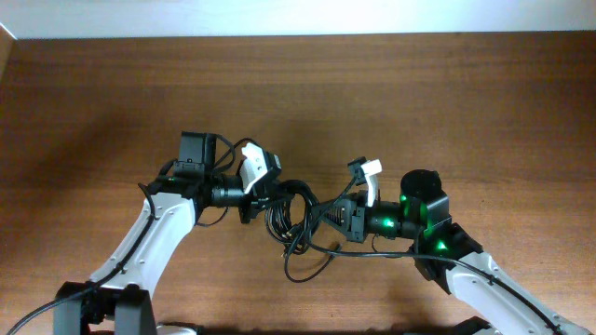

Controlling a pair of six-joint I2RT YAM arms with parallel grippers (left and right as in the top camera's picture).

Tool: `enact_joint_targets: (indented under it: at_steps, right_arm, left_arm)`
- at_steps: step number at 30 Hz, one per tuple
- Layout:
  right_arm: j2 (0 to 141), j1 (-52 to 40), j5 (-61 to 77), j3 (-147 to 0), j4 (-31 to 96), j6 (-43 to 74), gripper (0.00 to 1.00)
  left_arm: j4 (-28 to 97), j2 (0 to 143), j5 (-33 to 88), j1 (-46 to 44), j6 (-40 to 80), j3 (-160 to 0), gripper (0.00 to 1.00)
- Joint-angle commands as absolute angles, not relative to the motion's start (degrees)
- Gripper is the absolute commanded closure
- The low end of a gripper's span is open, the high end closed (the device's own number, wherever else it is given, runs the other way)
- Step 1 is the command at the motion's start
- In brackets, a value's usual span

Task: Untangle cables

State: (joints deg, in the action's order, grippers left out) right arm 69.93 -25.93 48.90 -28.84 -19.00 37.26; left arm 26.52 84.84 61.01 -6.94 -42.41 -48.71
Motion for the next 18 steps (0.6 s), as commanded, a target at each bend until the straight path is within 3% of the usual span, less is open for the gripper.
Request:
enact_joint_targets:
  at_steps: [1,18]
  right_arm:
    - [71.42,-26.35,44.84,-29.58,-18.70,36.93,0.96]
    - [71.42,-26.24,30.72,-29.58,-5.30,40.49,0.96]
  left_arm:
    - [26.63,83.85,67.72,-7.51,-41.60,-49.56,0.99]
    - [26.87,83.85,67.92,-7.46,-41.19,-49.56,1.00]
